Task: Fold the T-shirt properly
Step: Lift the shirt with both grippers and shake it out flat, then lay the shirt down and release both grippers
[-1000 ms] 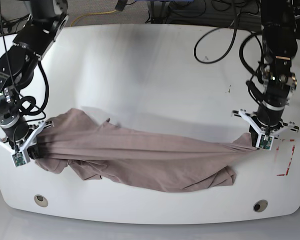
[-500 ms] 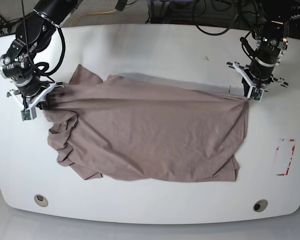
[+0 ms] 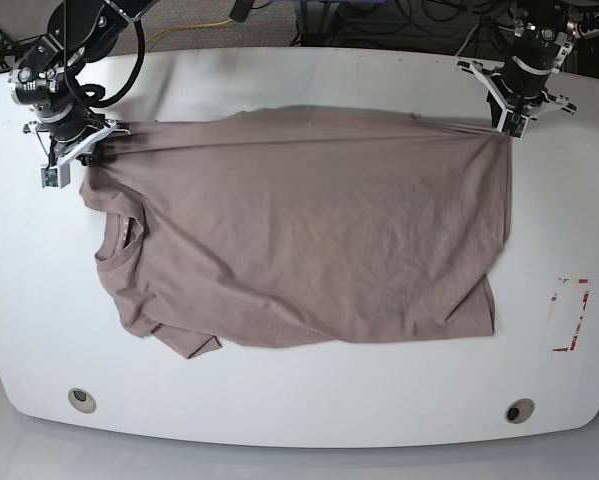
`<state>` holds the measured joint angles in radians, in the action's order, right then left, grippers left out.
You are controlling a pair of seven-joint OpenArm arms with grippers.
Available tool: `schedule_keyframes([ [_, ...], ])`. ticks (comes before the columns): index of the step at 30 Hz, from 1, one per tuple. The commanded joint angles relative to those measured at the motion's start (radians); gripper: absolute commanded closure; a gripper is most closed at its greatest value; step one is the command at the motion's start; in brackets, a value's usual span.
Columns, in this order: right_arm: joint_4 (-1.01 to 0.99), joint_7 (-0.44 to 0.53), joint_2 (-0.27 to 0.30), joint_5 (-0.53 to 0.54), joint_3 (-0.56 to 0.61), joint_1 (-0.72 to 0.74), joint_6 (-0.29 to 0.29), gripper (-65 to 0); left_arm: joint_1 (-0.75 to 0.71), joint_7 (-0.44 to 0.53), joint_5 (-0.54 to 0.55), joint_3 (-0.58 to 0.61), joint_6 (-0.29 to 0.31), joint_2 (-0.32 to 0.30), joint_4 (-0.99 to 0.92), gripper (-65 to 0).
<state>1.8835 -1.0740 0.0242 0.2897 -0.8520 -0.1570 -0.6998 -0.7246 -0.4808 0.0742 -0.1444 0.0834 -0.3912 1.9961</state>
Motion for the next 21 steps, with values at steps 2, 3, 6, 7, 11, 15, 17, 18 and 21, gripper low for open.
schedule_keyframes([
  [2,0.018,0.028,-0.004,0.006,-0.031,-0.028,0.002,0.0,-0.072,0.023,-0.014,-0.036,-0.017,-0.015,0.015,0.0],
  [3,0.018,0.028,-0.005,0.006,-0.037,-0.036,0.002,0.0,-0.088,0.023,-0.014,-0.045,-0.017,-0.015,0.015,0.0],
  [6,0.017,0.028,-0.017,0.006,-0.037,-0.057,0.002,0.0,-0.102,0.023,-0.011,-0.054,-0.017,-0.015,0.015,0.0],
  [7,0.02,0.028,-0.025,0.006,-0.037,-0.066,0.002,0.0,-0.105,0.023,-0.011,-0.054,-0.017,-0.015,0.015,0.0],
  [11,0.024,0.028,-0.031,0.006,-0.04,-0.085,0.002,-14.9,-0.123,0.02,-0.011,-0.071,-0.017,-0.015,0.015,-0.6],
  [15,0.026,0.028,-0.033,0.006,-0.04,-0.088,0.002,-34.1,-0.123,-0.025,-0.011,-0.062,-0.017,-0.015,0.015,-13.2],
  [17,0.026,0.028,-0.033,0.006,-0.042,-0.085,0.002,-43.0,-0.122,-0.052,-0.009,-0.062,-0.017,-0.015,0.015,-25.8],
  [18,0.026,0.028,-0.031,0.006,-0.042,-0.082,0.002,-45.3,-0.119,-0.055,-0.009,-0.062,-0.017,-0.015,0.015,-29.9],
  [21,0.026,0.03,-0.025,0.006,-0.039,-0.066,0.002,-51.8,-0.114,-0.055,-0.009,-0.053,-0.017,-0.015,0.013,-43.3],
])
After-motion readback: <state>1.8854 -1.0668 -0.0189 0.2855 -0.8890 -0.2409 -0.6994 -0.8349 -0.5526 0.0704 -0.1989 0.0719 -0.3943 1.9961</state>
